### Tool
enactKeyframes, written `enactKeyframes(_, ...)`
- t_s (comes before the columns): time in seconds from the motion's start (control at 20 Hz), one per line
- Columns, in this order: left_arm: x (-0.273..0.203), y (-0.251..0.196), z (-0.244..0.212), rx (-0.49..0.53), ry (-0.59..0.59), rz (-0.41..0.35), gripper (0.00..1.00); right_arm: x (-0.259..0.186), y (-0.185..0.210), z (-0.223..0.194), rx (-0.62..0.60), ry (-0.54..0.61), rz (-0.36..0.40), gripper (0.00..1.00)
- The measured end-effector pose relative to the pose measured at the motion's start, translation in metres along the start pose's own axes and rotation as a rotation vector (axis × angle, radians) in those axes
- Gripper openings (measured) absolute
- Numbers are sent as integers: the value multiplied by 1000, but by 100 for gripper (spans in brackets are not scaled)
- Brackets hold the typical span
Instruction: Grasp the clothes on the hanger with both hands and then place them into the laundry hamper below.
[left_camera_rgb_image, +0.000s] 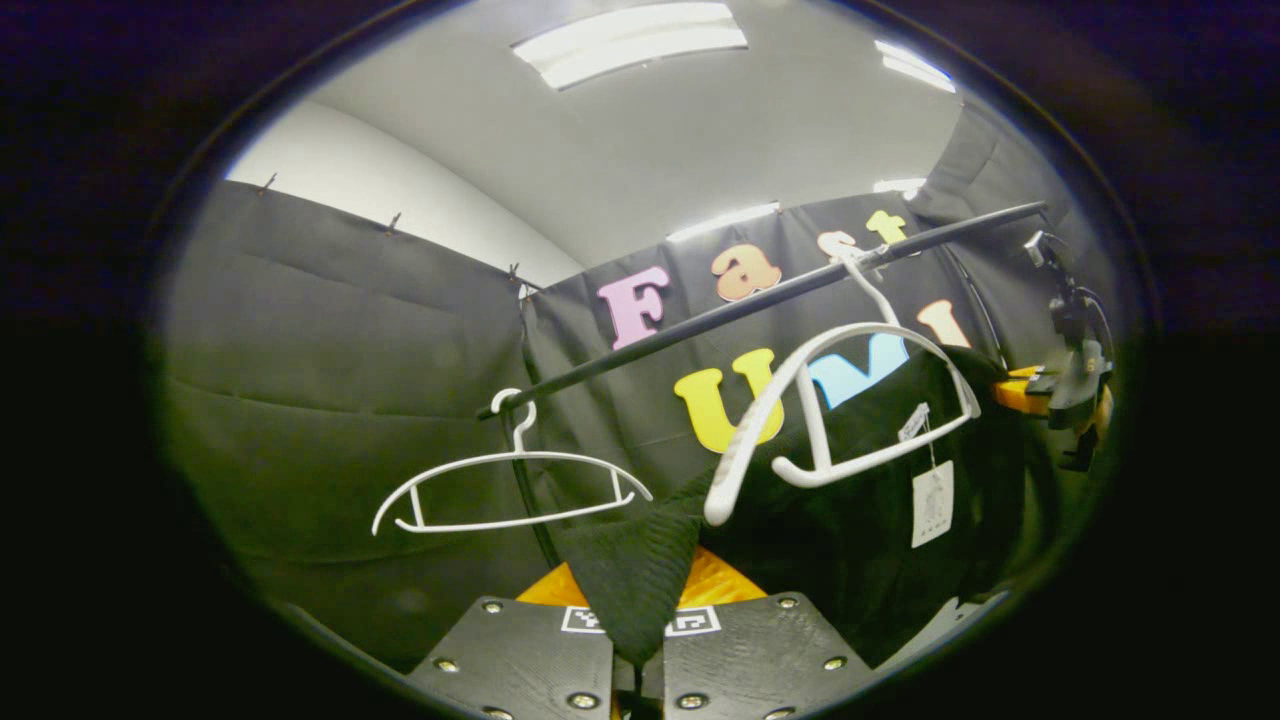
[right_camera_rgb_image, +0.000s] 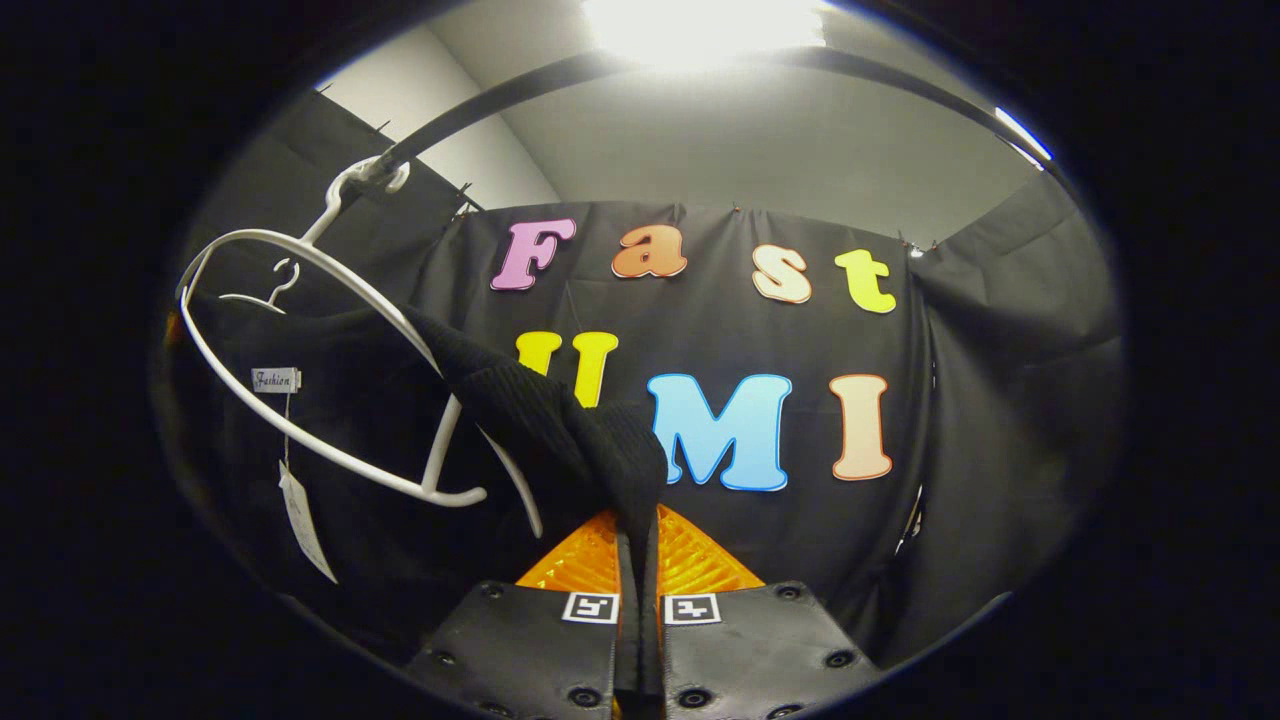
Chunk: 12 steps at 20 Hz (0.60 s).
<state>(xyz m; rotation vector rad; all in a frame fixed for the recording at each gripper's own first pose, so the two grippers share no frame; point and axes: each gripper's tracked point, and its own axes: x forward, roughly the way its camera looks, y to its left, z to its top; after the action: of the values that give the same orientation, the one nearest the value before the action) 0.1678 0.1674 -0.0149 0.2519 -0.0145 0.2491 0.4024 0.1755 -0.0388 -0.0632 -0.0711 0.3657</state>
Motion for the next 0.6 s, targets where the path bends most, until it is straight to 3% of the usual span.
enactKeyframes(0.45, -32, -20, -42, -25, 79, -45, 3, -16, -14, -20, -19, 44, -1, 2)
enactKeyframes(0.6, -29, -30, -40, -22, 81, -52, 3, -19, -27, -10, 34, 35, -26, 2)
